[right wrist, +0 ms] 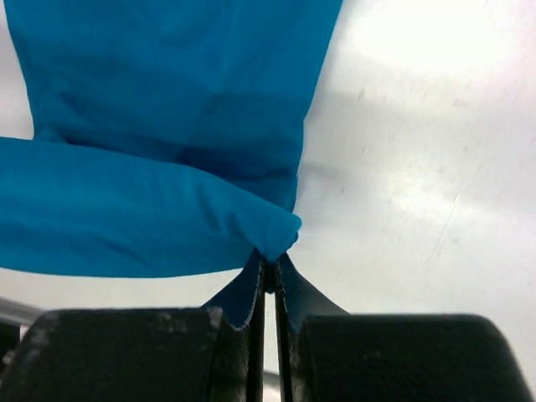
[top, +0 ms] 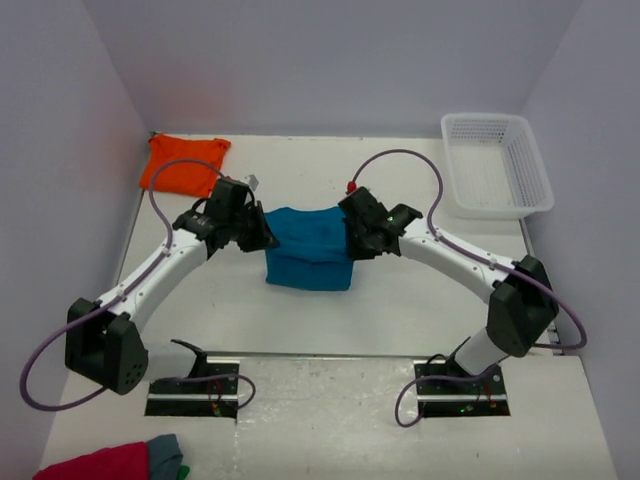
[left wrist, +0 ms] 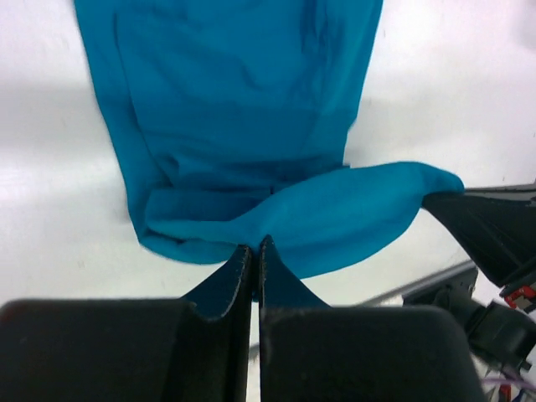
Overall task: Fold and stack the t-shirts
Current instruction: Fold the long partially folded tshirt into a neat square
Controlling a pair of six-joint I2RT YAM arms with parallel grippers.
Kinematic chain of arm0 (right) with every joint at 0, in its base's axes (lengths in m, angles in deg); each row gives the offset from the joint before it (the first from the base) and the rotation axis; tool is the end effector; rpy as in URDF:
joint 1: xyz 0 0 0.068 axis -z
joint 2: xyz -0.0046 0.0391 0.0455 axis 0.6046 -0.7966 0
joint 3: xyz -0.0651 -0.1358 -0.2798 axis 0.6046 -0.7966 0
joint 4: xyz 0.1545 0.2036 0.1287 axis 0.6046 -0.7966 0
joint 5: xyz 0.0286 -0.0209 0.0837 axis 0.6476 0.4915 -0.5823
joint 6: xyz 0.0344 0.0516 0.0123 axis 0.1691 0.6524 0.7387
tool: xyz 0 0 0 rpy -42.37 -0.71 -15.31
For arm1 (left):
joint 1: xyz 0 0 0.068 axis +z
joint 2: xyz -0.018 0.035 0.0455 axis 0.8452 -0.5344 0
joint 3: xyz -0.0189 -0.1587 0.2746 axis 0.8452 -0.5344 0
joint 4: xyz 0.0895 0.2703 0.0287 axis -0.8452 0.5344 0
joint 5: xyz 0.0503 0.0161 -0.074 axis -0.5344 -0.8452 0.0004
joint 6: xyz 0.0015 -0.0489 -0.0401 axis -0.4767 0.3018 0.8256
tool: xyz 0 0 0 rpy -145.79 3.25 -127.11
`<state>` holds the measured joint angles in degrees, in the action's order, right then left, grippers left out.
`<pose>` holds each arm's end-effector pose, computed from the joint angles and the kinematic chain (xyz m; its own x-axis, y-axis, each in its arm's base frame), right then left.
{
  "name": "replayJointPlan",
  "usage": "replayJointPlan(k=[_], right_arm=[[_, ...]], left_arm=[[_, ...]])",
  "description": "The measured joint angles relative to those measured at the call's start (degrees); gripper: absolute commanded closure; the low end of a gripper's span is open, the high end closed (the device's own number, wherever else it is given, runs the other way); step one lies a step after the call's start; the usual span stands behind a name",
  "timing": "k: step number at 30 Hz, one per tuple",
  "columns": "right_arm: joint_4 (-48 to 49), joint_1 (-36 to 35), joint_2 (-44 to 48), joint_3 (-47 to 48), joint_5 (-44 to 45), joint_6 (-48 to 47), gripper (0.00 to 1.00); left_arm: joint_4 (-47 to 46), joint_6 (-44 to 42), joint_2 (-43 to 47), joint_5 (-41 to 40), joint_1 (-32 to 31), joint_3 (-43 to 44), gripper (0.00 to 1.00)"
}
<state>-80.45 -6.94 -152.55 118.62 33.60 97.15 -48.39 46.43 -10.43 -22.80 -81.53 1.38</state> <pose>0.2543 0.2362 0.2873 -0.8753 -0.0338 -0.4825 -0.1412 0.9720 0.1880 0.2542 -0.1230 0.3005 -0.8705 -0.3127 -0.3801 -0.0721 0.8449 -0.5300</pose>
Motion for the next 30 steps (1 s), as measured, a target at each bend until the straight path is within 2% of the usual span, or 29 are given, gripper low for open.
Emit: replayJointPlan(k=[8,14,15,17,18,19,20,22,24,25,28,30], right_arm=[[0.7,9.0,-14.0,16.1,-4.8,-9.0,1.00],[-1.1,14.8,-31.1,33.7,-9.7,-13.9,1.00],[-1.8,15.8,-34.9,37.9,-10.5,-14.8,0.98],[-3.2,17.1,-40.9,44.8,-11.8,-16.2,0.84],[-3.3,17.4,-42.7,47.0,-11.9,-16.6,0.56],[-4.1,18.2,-46.6,52.0,-12.6,-17.5,0.48],[-4.7,18.6,-48.8,55.1,-12.7,-18.8,0.47],[-4.6,19.1,-51.4,58.8,-12.5,-21.1,0.27],[-4.2,19.5,-51.3,58.9,-12.2,-23.0,0.22],[-3.8,19.6,-50.9,58.9,-11.9,-23.8,0.15],[-3.4,20.1,-49.5,59.8,-11.5,-25.3,0.14],[-3.7,20.4,-48.5,61.2,-11.4,-25.5,0.14]], left_arm=[[-6.0,-3.4,-20.1,1.2,7.4,12.4,1.00],[-8.6,-5.0,-37.1,1.6,9.0,24.3,1.00],[-9.2,-5.5,-40.8,1.8,9.5,27.2,1.00],[-10.9,-6.3,-46.3,1.9,10.3,31.0,1.00],[-12.3,-6.9,-48.3,1.9,10.7,32.2,0.99],[-13.7,-7.4,-50.2,2.3,11.2,33.1,0.96],[-14.4,-7.7,-51.6,2.7,11.7,34.1,0.93],[-15.6,-8.9,-53.1,2.3,12.4,35.7,0.88],[-17.2,-10.0,-52.2,0.0,12.8,35.4,0.86],[-18.5,-10.5,-50.8,-1.4,12.8,34.4,0.86],[-18.7,-11.8,-44.7,-5.1,12.9,32.0,0.86],[-18.8,-12.6,-39.8,-6.6,12.9,31.7,0.81]])
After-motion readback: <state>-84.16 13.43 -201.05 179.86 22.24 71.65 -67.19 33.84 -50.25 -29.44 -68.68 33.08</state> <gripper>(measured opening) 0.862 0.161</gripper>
